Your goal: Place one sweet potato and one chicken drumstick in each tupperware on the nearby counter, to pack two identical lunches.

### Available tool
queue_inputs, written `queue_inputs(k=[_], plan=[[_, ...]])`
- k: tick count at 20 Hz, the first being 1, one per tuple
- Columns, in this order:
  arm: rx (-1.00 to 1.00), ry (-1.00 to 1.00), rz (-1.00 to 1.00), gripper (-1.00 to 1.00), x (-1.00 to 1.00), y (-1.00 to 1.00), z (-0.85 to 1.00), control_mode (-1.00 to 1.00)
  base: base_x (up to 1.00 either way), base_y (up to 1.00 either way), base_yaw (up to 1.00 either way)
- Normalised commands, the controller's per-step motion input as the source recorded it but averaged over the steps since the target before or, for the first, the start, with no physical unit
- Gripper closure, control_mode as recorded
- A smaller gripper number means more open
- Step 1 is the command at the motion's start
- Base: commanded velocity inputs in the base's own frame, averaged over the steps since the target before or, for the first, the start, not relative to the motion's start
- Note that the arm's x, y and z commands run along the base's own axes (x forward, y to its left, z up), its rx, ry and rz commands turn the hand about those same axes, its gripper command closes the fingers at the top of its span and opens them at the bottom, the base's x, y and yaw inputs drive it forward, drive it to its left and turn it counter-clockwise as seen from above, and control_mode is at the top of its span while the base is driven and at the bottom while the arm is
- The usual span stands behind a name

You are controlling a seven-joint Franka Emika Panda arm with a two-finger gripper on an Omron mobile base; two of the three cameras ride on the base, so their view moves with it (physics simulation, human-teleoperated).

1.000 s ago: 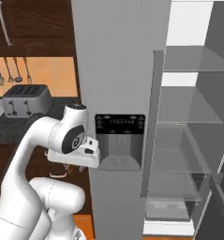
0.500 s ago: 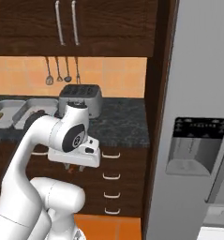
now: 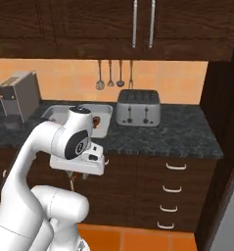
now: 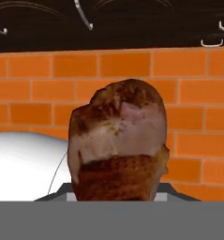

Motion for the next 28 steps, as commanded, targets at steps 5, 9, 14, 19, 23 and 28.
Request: queue_inputs(k=[5, 9, 14, 19, 23, 28], plan=[[0.00, 0.00, 0.00, 1.00, 0.00, 0.00, 0.00, 1.00, 0.33, 1.00, -0.02], [0.00, 0.00, 0.00, 1.00, 0.00, 0.00, 0.00, 1.00, 0.81, 0.60, -0.12], [0.00, 0.00, 0.00, 1.00, 0.00, 0.00, 0.00, 1.00, 0.93, 0.08, -0.03], [0.00, 0.18, 0.00, 1.00, 0.82, 0.02, 0.00, -1.00, 0.00, 0.00, 0.00], [-0.03, 0.00, 0.00, 1.00, 0.79, 0.35, 0.00, -1.00, 0.00, 0.00, 0.00], [-0.07, 0.02, 0.00, 1.00, 1.00, 0.72, -0.20, -1.00, 0.00, 0.00, 0.00]])
